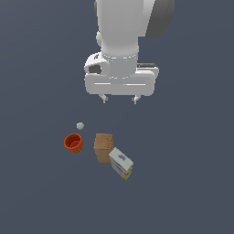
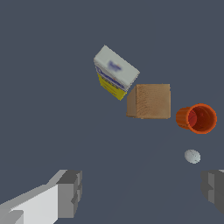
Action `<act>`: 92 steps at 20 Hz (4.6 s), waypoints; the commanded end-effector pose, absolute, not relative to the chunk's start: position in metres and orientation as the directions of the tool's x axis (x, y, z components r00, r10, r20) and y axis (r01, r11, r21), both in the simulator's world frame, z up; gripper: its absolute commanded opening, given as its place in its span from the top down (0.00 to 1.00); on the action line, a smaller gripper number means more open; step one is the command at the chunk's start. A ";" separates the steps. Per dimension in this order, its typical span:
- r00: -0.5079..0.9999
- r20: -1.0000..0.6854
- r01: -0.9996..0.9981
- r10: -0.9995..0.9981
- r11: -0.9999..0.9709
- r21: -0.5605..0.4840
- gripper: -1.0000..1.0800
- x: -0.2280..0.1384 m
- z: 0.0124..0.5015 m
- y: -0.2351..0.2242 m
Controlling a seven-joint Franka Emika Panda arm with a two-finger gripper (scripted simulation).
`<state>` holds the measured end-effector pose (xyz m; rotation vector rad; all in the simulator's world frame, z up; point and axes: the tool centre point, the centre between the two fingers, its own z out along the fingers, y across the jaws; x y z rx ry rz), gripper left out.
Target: Pick up a designated object from a clutter of objects.
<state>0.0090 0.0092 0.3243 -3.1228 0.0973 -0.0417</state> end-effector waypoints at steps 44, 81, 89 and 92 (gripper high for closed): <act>0.912 0.001 0.409 0.409 -0.912 -0.005 0.04 0.083 0.264 0.030; 0.648 0.000 0.761 0.761 -0.648 0.000 0.04 0.148 0.174 0.018; 0.647 0.000 0.763 0.763 -0.647 0.000 0.04 0.148 0.151 0.018; 0.647 0.000 0.763 0.763 -0.647 0.000 0.04 0.149 0.152 0.018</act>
